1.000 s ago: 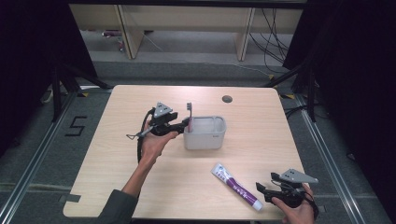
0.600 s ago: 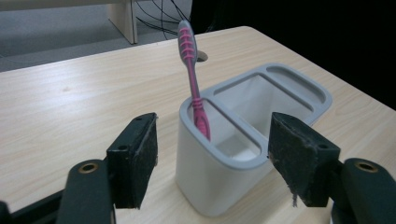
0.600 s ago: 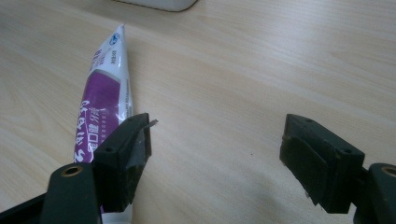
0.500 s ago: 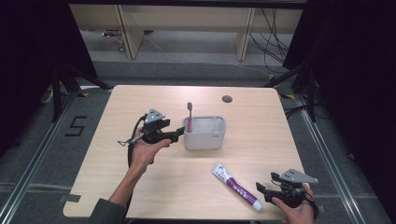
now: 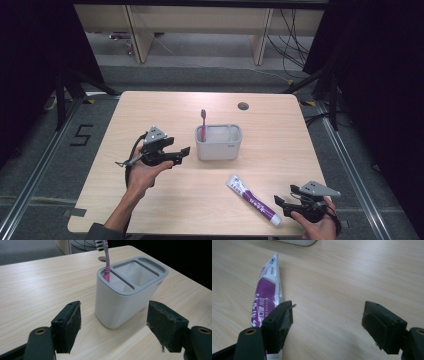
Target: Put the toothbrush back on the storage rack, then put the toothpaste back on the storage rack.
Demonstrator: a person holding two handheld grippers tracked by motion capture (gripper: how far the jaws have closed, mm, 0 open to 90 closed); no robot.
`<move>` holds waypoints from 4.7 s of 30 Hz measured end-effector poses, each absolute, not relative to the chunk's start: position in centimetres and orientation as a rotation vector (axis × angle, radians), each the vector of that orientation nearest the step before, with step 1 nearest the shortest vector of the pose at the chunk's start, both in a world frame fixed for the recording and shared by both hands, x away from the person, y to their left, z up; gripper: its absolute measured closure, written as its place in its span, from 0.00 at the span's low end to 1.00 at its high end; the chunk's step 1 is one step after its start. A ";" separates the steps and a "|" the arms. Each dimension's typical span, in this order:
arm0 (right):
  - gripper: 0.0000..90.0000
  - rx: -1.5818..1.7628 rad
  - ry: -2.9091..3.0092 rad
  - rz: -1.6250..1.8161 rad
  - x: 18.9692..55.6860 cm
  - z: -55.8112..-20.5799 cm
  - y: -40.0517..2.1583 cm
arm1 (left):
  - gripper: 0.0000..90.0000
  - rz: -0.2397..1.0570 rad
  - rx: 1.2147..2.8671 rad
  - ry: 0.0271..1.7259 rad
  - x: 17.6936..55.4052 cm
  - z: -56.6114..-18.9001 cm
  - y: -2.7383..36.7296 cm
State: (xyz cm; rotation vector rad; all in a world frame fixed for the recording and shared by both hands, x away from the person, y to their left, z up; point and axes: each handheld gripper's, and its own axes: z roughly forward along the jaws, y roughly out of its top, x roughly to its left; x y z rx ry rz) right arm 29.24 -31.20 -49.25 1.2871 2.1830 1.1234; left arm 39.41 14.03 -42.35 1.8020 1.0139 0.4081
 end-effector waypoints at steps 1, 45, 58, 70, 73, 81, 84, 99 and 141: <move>0.28 1.282 2.186 1.124 29.3 -49.3 -31.2 | 0.30 0.411 1.804 1.012 39.2 -42.4 14.2; 0.28 1.265 2.181 1.129 29.3 -49.4 -31.3 | 0.21 0.364 1.862 1.006 29.9 -47.6 18.4; 0.28 1.275 2.192 1.125 29.2 -49.3 -31.2 | 0.21 0.352 1.924 0.988 27.7 -49.2 18.7; 0.28 1.261 2.185 1.135 29.3 -49.2 -31.1 | 0.19 0.322 1.983 0.969 26.9 -49.8 18.2; 0.28 1.267 2.192 1.148 29.3 -49.0 -31.1 | 0.20 0.316 1.986 0.965 26.9 -49.9 18.2; 0.28 1.235 2.274 1.142 29.2 -48.2 -29.8 | 0.19 0.313 2.060 0.948 27.1 -50.3 18.3; 0.28 1.186 2.283 1.137 29.2 -47.6 -29.2 | 0.19 0.325 2.056 0.953 27.1 -50.3 18.3; 0.30 1.048 2.477 0.961 29.3 -46.2 -25.3 | 0.19 0.338 2.058 0.954 27.1 -50.3 18.6; 0.61 0.891 2.738 0.583 32.2 -47.9 -20.6 | 0.20 0.324 2.020 0.964 27.0 -50.3 18.3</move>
